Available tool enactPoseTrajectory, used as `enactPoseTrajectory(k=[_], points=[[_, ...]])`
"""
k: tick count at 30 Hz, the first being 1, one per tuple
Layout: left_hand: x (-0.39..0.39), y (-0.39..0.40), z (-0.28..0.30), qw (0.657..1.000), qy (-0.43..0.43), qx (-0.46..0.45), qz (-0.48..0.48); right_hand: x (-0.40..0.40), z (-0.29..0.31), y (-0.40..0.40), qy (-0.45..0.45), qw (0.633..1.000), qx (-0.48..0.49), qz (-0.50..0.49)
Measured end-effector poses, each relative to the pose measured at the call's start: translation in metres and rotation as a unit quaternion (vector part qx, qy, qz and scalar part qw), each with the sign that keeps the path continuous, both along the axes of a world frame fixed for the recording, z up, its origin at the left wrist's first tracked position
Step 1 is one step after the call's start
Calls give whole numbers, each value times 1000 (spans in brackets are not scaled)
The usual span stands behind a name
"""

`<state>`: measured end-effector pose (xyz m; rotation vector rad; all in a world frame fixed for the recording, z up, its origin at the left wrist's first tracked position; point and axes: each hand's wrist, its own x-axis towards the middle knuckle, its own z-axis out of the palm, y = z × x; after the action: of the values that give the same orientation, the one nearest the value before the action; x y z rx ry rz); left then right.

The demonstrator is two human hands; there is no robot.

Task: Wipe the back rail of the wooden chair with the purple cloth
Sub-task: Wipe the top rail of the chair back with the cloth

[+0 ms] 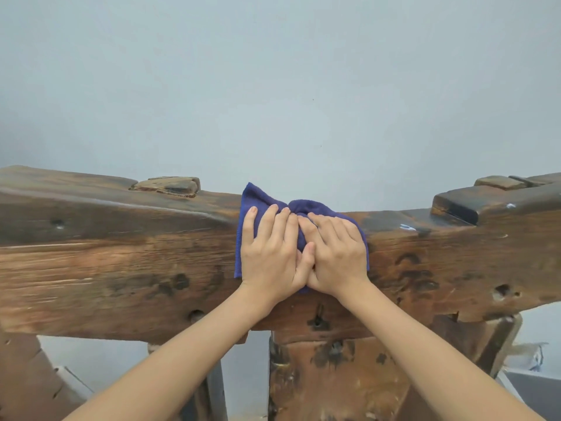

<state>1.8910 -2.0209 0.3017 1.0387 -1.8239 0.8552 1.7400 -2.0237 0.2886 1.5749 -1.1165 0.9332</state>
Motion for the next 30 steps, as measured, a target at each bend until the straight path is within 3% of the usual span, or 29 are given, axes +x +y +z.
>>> enactPoseTrajectory(k=[4,10,17,26,30], points=[[-40,7,1,999,15,32,-24,-41,5,6,1,1000,9,2],[-119,19,11,988,-12,120,-98,-130,3,26,-6,995,33,-89],[-192,23,43,953,-74,249,-158,-171,-6,58,-142,966,77,-202],[-163,24,47,934,-88,279,-205,-121,-16,73,-275,939,93,-183],[-117,25,46,914,-169,284,-234,-102,-29,86,-302,937,149,-95]])
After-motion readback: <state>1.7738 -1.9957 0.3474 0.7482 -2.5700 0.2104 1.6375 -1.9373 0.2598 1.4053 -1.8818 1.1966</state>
